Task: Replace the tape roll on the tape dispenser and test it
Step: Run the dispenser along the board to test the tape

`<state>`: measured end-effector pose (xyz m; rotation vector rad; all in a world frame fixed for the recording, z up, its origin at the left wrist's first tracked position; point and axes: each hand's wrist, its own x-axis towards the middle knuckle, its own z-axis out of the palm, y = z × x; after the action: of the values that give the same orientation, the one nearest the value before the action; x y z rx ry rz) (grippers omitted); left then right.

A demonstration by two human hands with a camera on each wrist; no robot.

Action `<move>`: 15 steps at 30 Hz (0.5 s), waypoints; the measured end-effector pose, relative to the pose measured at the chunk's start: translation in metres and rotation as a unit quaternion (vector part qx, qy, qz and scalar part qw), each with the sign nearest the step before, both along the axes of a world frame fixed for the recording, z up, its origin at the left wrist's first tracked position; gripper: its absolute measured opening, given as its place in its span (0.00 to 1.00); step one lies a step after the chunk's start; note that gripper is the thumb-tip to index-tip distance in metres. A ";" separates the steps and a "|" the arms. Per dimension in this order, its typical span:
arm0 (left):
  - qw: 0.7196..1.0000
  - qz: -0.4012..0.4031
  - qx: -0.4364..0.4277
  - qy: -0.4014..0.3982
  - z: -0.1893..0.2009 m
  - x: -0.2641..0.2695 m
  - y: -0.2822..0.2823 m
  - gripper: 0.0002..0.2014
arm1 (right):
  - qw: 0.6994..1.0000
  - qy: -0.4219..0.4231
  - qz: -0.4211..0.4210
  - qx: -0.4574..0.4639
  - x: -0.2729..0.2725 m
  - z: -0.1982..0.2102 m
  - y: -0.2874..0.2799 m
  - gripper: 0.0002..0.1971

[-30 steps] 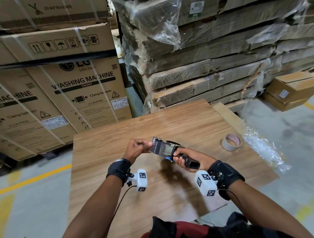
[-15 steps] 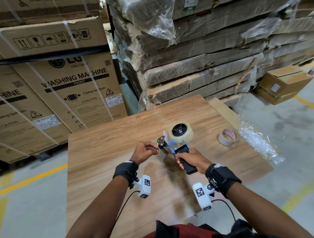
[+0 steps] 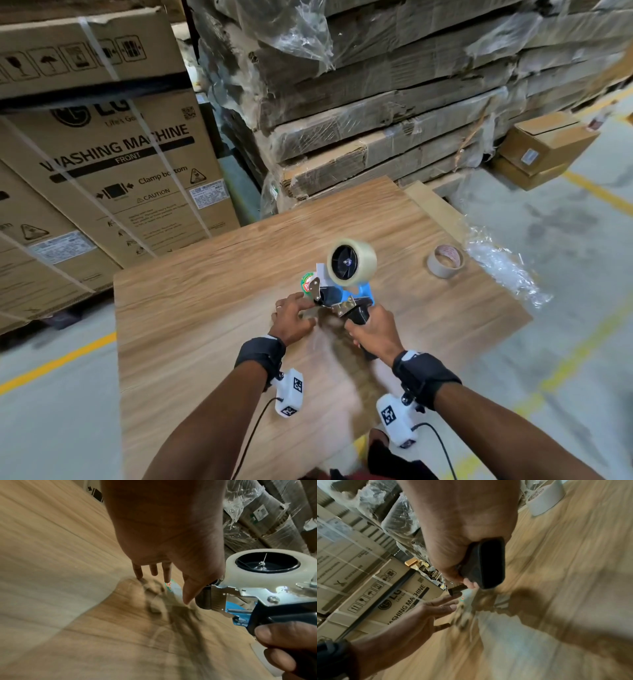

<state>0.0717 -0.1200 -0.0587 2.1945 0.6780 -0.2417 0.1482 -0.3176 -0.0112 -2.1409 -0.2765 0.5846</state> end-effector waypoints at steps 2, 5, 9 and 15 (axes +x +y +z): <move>1.000 -0.013 0.015 0.019 0.002 -0.005 -0.003 0.29 | 0.999 -0.020 0.007 -0.030 -0.008 -0.008 -0.003 0.14; 0.999 -0.030 0.030 0.018 -0.008 -0.013 -0.002 0.22 | 0.997 -0.052 0.012 -0.063 -0.019 -0.023 -0.008 0.19; 0.995 -0.061 0.074 0.032 -0.022 -0.019 -0.002 0.17 | 0.994 -0.064 0.022 -0.085 -0.034 -0.036 -0.010 0.17; 0.972 -0.123 0.183 0.083 -0.024 -0.031 0.001 0.21 | 0.992 -0.062 0.046 -0.104 -0.054 -0.041 -0.014 0.16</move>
<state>0.0405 -0.1187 -0.0828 2.6386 0.5743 -0.4619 0.0941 -0.3313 -0.0525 -2.3809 -0.4005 0.5532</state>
